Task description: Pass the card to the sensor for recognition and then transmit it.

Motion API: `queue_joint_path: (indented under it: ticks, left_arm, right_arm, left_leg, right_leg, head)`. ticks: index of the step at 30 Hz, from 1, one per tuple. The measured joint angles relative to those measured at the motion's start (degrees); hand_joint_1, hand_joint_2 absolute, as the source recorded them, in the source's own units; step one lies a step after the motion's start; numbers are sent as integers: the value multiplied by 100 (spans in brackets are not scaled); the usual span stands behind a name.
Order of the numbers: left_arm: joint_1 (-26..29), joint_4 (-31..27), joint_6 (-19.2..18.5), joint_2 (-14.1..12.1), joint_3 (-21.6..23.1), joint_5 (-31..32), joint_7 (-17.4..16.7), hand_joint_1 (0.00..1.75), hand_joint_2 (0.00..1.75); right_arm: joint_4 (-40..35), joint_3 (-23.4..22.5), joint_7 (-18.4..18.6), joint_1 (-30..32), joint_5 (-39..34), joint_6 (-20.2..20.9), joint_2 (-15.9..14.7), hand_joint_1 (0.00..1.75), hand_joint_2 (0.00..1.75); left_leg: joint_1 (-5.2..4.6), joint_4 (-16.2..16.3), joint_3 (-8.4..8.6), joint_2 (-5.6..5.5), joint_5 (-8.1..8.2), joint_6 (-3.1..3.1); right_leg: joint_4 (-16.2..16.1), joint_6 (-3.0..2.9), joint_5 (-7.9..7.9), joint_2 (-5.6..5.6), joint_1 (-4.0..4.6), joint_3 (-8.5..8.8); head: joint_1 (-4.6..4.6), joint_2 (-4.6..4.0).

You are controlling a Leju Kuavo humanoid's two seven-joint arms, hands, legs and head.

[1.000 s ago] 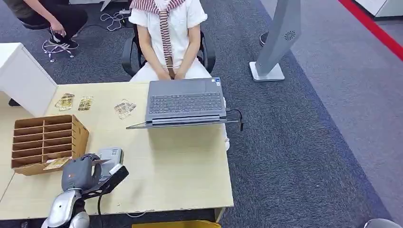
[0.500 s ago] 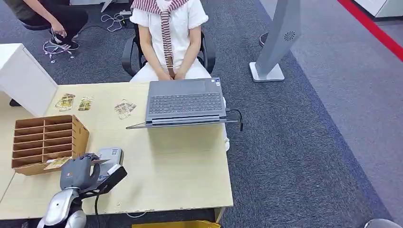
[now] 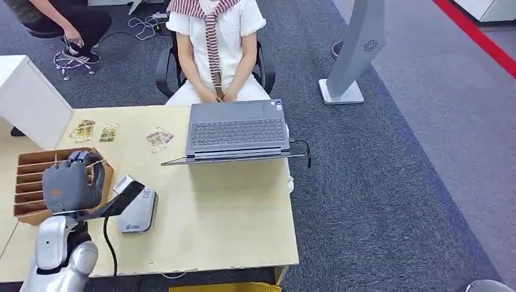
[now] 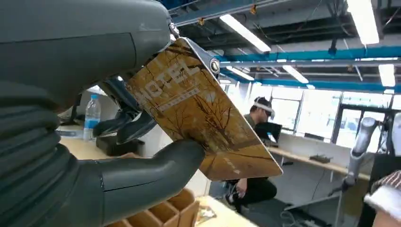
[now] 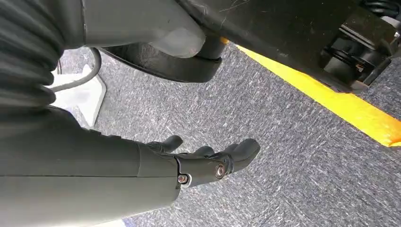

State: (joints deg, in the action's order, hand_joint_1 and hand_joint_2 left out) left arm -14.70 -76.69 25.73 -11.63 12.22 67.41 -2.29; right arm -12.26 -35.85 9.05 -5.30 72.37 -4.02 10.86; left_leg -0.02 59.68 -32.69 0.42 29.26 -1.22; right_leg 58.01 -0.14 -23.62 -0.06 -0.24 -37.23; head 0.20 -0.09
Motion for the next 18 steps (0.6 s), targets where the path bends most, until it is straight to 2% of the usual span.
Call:
queue_joint_path:
  ticks: [13, 18]
  left_arm:
    - [-88, -239, 20, -24, 0, 2, 4, 175, 175]
    - [-198, -372, 269, -31, 0, 4, 120, 175, 175]
  right_arm:
    - [0, 0, -7, -1, 0, 0, 0, 0, 175]
    - [0, 0, -15, -2, 20, -7, 0, 0, 175]
  left_leg:
    - [0, 0, -1, 0, 0, 0]
    - [0, 0, -1, -2, 0, 0]
  right_leg:
    - [-1, 0, -1, 1, 0, 0]
    - [0, 0, 0, 0, 0, 0]
  head:
    - [2, 0]
    - [2, 0]
